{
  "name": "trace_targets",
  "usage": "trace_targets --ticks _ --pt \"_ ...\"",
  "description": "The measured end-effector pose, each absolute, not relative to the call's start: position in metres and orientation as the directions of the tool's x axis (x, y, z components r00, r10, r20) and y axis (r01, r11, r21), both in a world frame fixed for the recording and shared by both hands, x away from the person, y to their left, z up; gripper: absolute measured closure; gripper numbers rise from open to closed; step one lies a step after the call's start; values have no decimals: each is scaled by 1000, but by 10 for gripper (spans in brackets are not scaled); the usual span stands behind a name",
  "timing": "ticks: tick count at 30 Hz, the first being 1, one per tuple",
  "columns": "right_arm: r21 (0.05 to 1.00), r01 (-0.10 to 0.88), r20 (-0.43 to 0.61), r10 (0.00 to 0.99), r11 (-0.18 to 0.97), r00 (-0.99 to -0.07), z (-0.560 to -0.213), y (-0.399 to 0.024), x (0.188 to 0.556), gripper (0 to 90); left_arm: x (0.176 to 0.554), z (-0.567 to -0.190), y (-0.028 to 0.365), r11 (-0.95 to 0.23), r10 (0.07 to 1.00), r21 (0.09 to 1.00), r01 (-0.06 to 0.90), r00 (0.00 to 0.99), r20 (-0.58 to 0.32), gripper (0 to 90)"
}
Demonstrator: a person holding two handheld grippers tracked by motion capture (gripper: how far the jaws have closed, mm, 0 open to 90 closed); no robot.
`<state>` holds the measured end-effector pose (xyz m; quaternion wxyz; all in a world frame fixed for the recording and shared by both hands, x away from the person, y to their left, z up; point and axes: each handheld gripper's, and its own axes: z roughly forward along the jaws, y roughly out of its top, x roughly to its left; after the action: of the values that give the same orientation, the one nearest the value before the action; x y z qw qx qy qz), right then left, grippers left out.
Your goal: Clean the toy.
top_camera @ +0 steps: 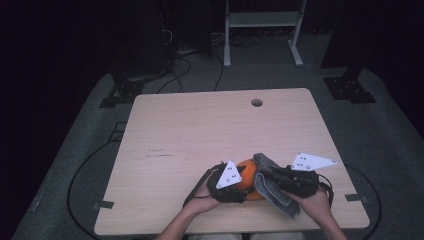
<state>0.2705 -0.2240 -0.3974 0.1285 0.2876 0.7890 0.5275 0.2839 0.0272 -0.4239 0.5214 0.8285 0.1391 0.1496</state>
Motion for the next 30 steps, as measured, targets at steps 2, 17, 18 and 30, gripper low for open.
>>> trace_targets --ticks 2,17,18,30 --pt "904 320 96 594 285 -799 -397 -228 271 804 288 -423 32 -385 373 918 92 925 64 232" --pt "880 389 127 655 272 -745 -410 -255 284 803 297 -438 29 -415 353 903 109 934 49 305" --pt "878 399 133 664 266 -736 -411 -257 285 803 296 -438 29 -416 352 903 105 935 54 305" --pt "895 306 63 588 325 -807 -385 -229 269 803 295 -439 24 -415 355 906 89 932 71 266"
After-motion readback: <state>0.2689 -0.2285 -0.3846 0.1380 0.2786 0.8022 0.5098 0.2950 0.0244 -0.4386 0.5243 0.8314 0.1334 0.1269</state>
